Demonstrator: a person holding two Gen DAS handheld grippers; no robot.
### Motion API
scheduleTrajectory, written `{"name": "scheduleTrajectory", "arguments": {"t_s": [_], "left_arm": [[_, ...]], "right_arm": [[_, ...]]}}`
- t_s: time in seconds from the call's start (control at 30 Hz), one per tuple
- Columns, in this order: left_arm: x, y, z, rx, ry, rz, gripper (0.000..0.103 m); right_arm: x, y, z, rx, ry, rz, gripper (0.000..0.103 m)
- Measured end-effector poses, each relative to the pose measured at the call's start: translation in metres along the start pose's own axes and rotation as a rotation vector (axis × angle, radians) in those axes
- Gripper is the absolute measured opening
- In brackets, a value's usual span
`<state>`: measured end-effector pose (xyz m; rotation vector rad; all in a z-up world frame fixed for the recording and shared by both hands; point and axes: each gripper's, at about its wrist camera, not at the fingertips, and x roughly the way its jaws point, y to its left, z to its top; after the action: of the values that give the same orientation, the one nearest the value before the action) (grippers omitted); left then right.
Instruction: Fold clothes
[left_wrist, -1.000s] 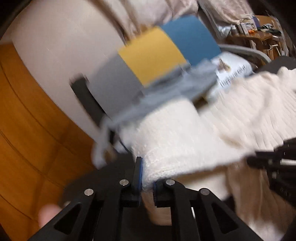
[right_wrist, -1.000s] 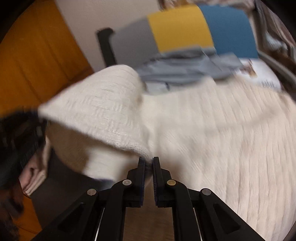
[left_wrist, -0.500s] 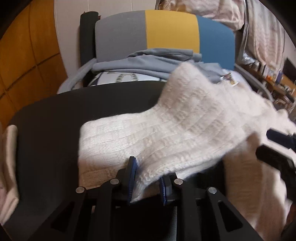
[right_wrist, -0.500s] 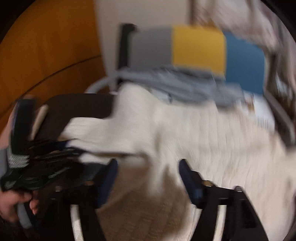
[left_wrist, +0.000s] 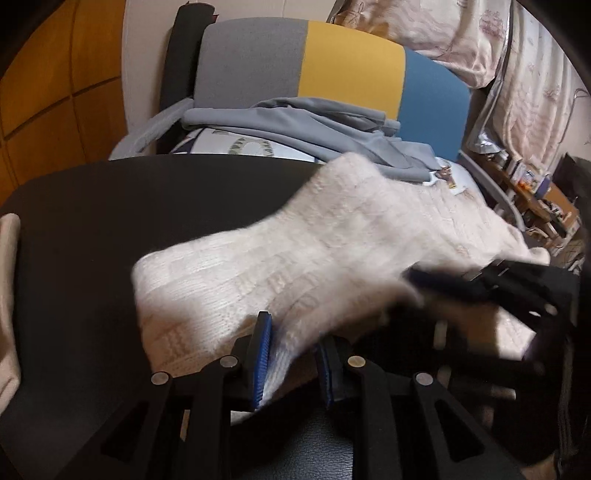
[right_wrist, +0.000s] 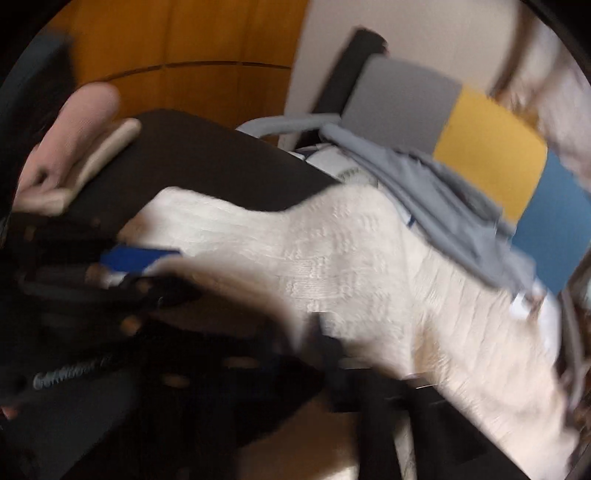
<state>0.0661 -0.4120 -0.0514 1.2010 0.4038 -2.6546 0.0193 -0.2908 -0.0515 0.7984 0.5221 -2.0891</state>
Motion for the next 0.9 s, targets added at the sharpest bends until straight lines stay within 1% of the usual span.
{"name": "scheduleTrajectory", "arguments": {"t_s": [0.07,0.13,0.17,0.23,0.3,0.37,0.43,0.5,0.53,0.57,0.6,0.63,0.67,0.7,0.73,0.77,0.8,0.83,0.87,0.9], "left_arm": [[-0.002,-0.001,-0.001,-0.003,-0.017,0.002,0.023],[-0.002,-0.004,-0.002,0.0,-0.028,0.008,0.024],[0.0,-0.007,-0.002,0.01,-0.029,0.029,0.024],[0.007,-0.014,-0.001,0.035,-0.021,0.083,0.024],[0.012,-0.016,0.001,0.017,-0.024,0.113,0.024],[0.016,-0.016,0.004,-0.018,-0.03,0.132,0.024],[0.018,-0.013,0.006,-0.065,-0.037,0.127,0.024],[0.019,-0.01,0.008,-0.1,-0.039,0.111,0.024],[0.019,-0.012,0.008,-0.094,-0.039,0.107,0.024],[0.019,-0.014,0.008,-0.083,-0.038,0.103,0.024],[0.018,-0.015,0.008,-0.069,-0.04,0.099,0.024],[0.016,-0.017,0.007,-0.054,-0.042,0.096,0.024],[0.013,-0.015,0.007,-0.05,-0.042,0.103,0.024],[0.011,-0.013,0.007,-0.048,-0.042,0.111,0.025],[0.008,-0.011,0.007,-0.046,-0.041,0.12,0.023],[0.006,-0.009,0.007,-0.045,-0.041,0.129,0.023],[0.003,-0.003,0.008,-0.064,-0.043,0.111,0.023],[0.001,0.004,0.008,-0.087,-0.045,0.089,0.023],[-0.001,0.009,0.008,-0.091,-0.044,0.092,0.023],[-0.002,0.014,0.008,-0.093,-0.043,0.098,0.023]], "right_arm": [[-0.004,-0.01,0.0,0.095,-0.006,0.032,0.006],[-0.027,-0.028,-0.001,0.209,-0.07,0.044,0.006],[-0.037,-0.035,-0.002,0.248,-0.1,0.052,0.005],[-0.054,-0.046,-0.009,0.324,-0.137,0.05,0.0],[-0.071,-0.057,-0.018,0.402,-0.165,0.047,0.0],[-0.079,-0.07,-0.029,0.454,-0.159,0.031,0.0],[-0.08,-0.078,-0.042,0.469,-0.133,0.018,0.0],[-0.079,-0.071,-0.044,0.404,-0.105,0.057,0.001],[-0.079,-0.065,-0.043,0.361,-0.1,0.082,0.002],[-0.076,-0.053,-0.037,0.292,-0.098,0.107,0.004],[-0.071,-0.043,-0.031,0.236,-0.109,0.122,0.02],[-0.067,-0.033,-0.025,0.181,-0.12,0.136,0.053],[-0.063,-0.023,-0.02,0.128,-0.13,0.148,0.066],[-0.057,-0.017,-0.015,0.088,-0.132,0.145,0.07],[-0.051,-0.011,-0.01,0.048,-0.133,0.143,0.07],[-0.045,-0.004,-0.006,0.008,-0.135,0.14,0.066],[-0.039,0.001,-0.001,-0.028,-0.13,0.137,0.066],[-0.029,0.0,0.003,-0.046,-0.098,0.134,0.066],[-0.02,0.0,0.007,-0.065,-0.066,0.131,0.066],[-0.011,-0.001,0.01,-0.079,-0.037,0.129,0.06]]}}
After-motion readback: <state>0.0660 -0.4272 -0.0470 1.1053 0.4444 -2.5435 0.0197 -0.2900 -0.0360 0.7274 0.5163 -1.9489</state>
